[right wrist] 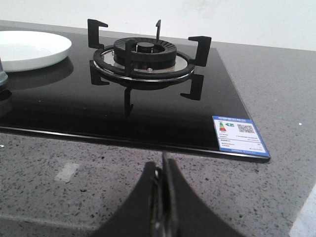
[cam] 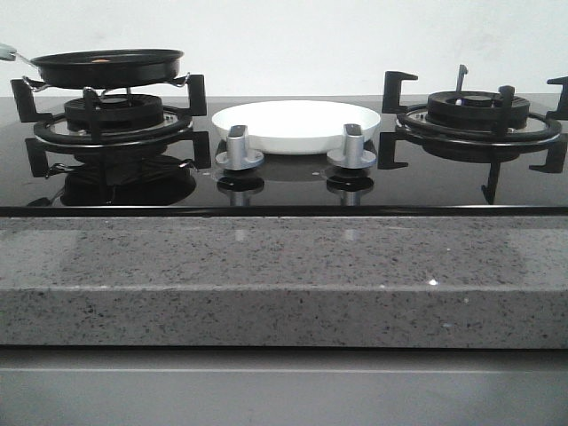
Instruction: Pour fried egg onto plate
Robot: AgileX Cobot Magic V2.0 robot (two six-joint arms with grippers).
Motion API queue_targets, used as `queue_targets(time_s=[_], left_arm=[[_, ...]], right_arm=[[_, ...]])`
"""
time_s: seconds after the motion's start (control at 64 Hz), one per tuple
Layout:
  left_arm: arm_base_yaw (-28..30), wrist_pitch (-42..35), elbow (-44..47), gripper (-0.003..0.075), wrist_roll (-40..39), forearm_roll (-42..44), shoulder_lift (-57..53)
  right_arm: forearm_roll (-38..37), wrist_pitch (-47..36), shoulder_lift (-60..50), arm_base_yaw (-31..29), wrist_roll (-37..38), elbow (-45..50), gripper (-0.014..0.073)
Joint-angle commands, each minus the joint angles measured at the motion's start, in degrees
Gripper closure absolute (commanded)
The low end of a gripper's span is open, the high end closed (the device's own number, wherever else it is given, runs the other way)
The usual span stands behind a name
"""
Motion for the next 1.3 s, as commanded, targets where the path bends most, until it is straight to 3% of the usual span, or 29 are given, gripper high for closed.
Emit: queue_targets(time_s=[0.0,1.078,1.281], left_arm=[[0.1,-4.9,0.4,0.0739,-0.6,-0.7,-0.9],[0.1,-5.4,0.4,0.0739,-0.6,-0.7,-0.9],[0.1,-9.0,0.4,0.0739,-0.6,-0.7,-0.9]], right_arm=[[0.2,-4.3,-1.1,-0.4,-0.5,-0.2,0.0662],[0.2,-5.0,-1.1,-0.4,-0.5,-0.2,0.0662],[0.2,-6.9,-1.1,-0.4,-0.5,-0.2,0.0662]])
